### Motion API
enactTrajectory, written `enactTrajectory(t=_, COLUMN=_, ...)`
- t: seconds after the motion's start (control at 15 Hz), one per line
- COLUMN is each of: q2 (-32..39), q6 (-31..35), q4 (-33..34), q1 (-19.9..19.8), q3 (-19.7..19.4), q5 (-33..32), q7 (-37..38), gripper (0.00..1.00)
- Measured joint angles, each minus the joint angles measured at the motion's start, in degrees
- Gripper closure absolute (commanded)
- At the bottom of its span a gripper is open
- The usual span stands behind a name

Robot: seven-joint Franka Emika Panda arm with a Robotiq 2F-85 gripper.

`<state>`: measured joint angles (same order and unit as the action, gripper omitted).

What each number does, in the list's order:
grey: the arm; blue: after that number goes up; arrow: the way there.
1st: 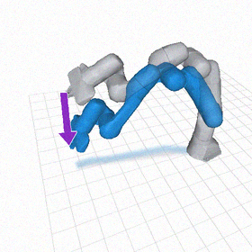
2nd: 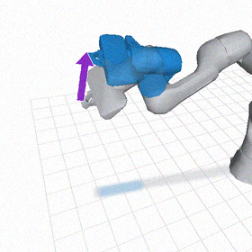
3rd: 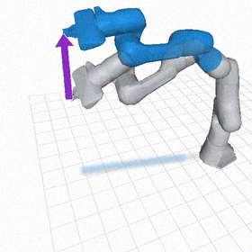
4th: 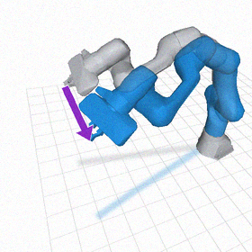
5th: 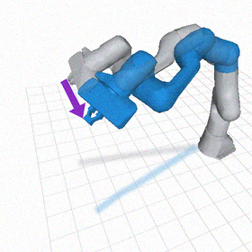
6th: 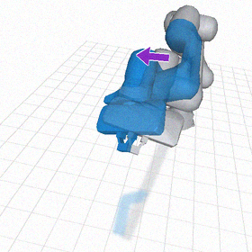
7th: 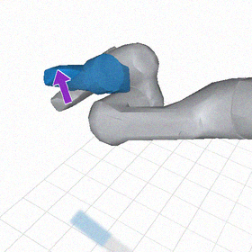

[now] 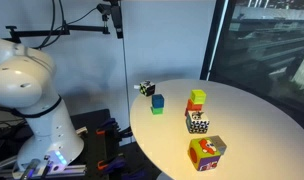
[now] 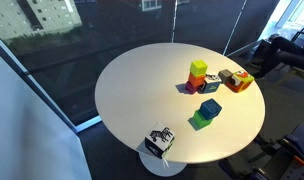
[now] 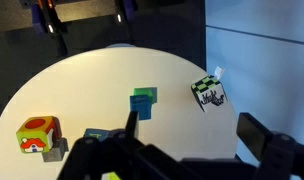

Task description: Take the yellow block off of the orange block

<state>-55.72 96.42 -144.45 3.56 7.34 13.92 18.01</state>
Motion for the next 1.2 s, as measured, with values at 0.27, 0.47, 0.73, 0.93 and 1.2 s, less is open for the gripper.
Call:
enactTrajectory(t=0.27, q2=0.00, q6=0.00, q4=0.00, q1=0.00, q3=0.00, q5=0.00, q7=0.00, gripper=0.00)
enactTrajectory(t=0.47, q2=0.00, q6=0.00, q4=0.00, q1=0.00, q3=0.00, q5=0.00, q7=0.00, gripper=0.00)
enactTrajectory(t=0.73, q2=0.00, q6=0.00, q4=0.00, q1=0.00, q3=0.00, q5=0.00, q7=0.00, gripper=0.00)
enactTrajectory(t=0.93, q2=0.02, q6=0.00, q4=0.01, q1=-0.18, q3=0.14, q5=0.00, q7=-0.04, gripper=0.00)
enactTrajectory(t=1.2, q2=1.23, q6=2.20, q4=0.32, q1=-1.60, q3=0.86, q5=0.00, q7=-0.03, gripper=0.00)
